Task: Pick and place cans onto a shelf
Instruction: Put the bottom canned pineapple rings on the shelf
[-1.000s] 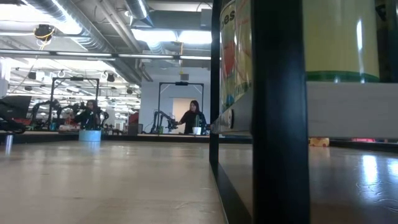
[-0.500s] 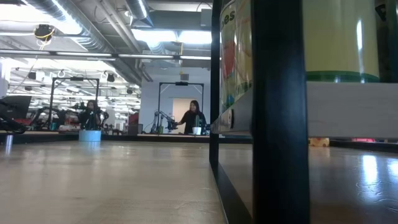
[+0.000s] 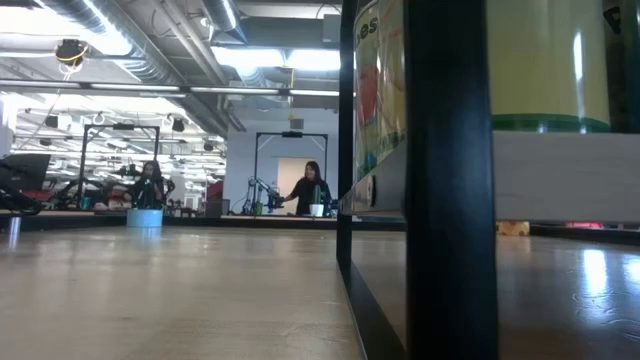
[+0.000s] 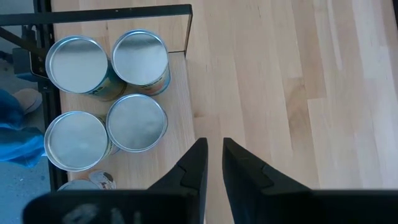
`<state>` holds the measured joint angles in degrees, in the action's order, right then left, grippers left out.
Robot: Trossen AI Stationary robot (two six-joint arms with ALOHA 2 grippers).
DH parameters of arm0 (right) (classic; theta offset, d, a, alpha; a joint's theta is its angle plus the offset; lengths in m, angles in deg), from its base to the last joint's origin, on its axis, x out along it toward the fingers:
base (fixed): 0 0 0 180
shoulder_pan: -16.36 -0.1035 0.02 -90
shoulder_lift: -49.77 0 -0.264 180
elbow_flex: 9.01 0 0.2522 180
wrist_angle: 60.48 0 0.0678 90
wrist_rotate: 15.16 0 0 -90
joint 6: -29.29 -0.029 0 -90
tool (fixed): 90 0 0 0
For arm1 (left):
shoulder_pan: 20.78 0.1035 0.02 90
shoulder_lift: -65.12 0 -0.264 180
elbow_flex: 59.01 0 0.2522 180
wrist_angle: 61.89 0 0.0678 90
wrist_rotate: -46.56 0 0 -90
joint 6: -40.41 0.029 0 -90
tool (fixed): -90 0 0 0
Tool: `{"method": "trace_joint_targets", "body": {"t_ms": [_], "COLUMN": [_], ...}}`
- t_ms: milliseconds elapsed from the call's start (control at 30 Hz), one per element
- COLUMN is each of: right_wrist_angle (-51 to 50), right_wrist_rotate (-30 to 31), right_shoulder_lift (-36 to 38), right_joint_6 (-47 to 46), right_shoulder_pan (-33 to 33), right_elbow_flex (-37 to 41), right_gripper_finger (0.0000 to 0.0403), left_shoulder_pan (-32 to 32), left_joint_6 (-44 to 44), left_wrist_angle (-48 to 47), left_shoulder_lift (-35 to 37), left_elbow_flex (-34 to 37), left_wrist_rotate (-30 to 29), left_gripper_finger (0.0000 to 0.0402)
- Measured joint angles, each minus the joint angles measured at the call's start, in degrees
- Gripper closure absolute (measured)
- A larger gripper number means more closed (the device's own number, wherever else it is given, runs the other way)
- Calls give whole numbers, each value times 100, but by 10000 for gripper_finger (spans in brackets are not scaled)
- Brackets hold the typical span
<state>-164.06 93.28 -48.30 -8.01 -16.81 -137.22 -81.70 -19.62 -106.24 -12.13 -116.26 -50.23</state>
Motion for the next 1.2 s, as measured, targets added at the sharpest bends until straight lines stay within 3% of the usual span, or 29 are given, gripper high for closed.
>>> {"method": "trace_joint_targets", "body": {"t_ms": [867,1200], "right_wrist_angle": [0,-2], "right_wrist_rotate": [9,7], "right_shoulder_lift": [0,0], "right_joint_6": [-20,-17], "right_shoulder_pan": [-2,-2], "right_elbow_flex": [0,0], "right_gripper_finger": [351,351], "left_shoulder_pan": [-4,-11], "left_joint_6": [-138,-413], "left_wrist_angle": [190,540], "left_shoulder_lift": [-6,-588], "left_elbow_flex": [3,-19], "left_wrist_rotate": [153,183], "left_gripper_finger": [337,337]}}
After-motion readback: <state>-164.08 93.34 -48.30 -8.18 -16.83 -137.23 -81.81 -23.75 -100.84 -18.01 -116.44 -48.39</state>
